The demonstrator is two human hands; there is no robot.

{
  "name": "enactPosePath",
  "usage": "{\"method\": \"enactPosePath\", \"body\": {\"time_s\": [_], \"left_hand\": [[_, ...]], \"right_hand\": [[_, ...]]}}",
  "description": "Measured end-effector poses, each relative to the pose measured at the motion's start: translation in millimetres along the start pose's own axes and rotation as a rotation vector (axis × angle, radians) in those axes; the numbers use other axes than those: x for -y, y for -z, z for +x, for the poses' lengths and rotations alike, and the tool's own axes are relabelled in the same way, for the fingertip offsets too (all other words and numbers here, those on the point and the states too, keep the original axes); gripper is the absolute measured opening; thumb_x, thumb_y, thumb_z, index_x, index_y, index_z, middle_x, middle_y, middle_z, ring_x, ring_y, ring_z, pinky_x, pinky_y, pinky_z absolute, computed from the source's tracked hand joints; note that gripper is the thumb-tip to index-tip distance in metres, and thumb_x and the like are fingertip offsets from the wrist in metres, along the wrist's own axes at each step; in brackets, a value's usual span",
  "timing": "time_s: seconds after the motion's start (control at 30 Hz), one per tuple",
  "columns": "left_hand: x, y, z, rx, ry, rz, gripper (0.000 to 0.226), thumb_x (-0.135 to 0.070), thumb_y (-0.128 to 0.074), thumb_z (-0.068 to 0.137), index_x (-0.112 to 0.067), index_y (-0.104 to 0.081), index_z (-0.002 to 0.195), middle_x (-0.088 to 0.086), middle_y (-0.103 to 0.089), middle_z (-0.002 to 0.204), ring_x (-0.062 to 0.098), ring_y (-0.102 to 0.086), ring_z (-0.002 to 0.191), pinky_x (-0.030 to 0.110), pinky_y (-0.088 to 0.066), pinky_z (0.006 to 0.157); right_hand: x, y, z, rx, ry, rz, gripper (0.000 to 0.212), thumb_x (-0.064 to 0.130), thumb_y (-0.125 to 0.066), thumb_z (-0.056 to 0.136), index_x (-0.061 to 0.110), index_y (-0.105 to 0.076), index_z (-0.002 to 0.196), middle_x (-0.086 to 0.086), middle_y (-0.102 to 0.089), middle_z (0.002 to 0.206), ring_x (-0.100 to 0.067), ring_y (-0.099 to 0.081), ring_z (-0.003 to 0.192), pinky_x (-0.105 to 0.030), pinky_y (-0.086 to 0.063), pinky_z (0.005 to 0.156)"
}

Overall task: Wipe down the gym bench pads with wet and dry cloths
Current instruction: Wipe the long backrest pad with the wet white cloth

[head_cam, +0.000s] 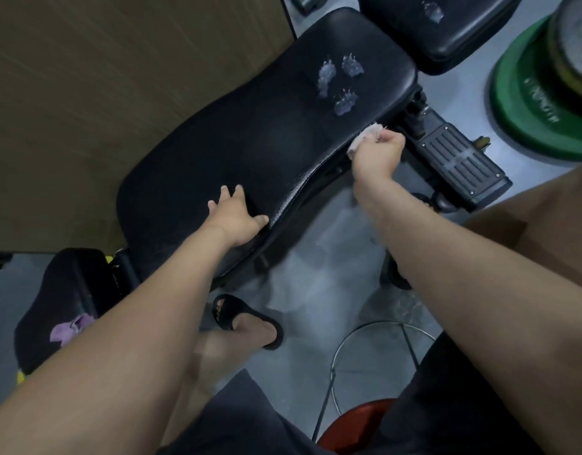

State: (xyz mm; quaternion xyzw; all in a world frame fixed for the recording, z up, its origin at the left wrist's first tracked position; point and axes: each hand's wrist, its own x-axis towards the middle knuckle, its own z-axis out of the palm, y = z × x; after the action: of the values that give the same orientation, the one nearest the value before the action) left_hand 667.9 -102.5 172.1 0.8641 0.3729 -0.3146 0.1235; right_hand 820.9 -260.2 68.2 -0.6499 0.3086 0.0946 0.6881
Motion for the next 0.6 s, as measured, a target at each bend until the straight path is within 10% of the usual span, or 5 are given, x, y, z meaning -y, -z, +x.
{"method": "enactPosePath", "body": {"time_s": [0.1,0.23,0.6], "left_hand": [[-29,7,7,-0.070,-0.079,-0.042,0.092,-0.050,-0.059,0.097,-0.022,0.000,0.162,0.008,0.008,0.169,0.041,0.006,0.154,0.047,-0.012,0.124],[-64,20,21,-0.062,-0.117,0.001,0.095,-0.053,-0.059,0.096,-0.025,0.004,0.162,0.007,0.016,0.168,0.040,0.010,0.153,0.051,-0.012,0.124],[-67,18,40,0.067,-0.061,0.082,0.097,-0.054,-0.056,0.097,-0.043,0.020,0.155,0.010,0.026,0.165,0.053,0.013,0.148,0.058,-0.012,0.121]], "right_hand": [[-5,3,-34,0.025,0.017,-0.053,0.015,0.014,-0.055,0.097,0.020,-0.042,0.100,0.005,-0.060,0.086,-0.015,-0.058,0.075,-0.016,-0.040,0.065],[-30,-1,-68,0.240,-0.031,-0.059,0.021,0.026,-0.063,0.096,0.023,-0.044,0.089,0.008,-0.062,0.084,-0.008,-0.058,0.073,-0.022,-0.043,0.074],[-8,6,-27,0.112,0.031,-0.124,0.012,0.023,-0.057,0.099,0.022,-0.047,0.094,0.000,-0.061,0.096,-0.019,-0.058,0.086,-0.026,-0.037,0.073]]}}
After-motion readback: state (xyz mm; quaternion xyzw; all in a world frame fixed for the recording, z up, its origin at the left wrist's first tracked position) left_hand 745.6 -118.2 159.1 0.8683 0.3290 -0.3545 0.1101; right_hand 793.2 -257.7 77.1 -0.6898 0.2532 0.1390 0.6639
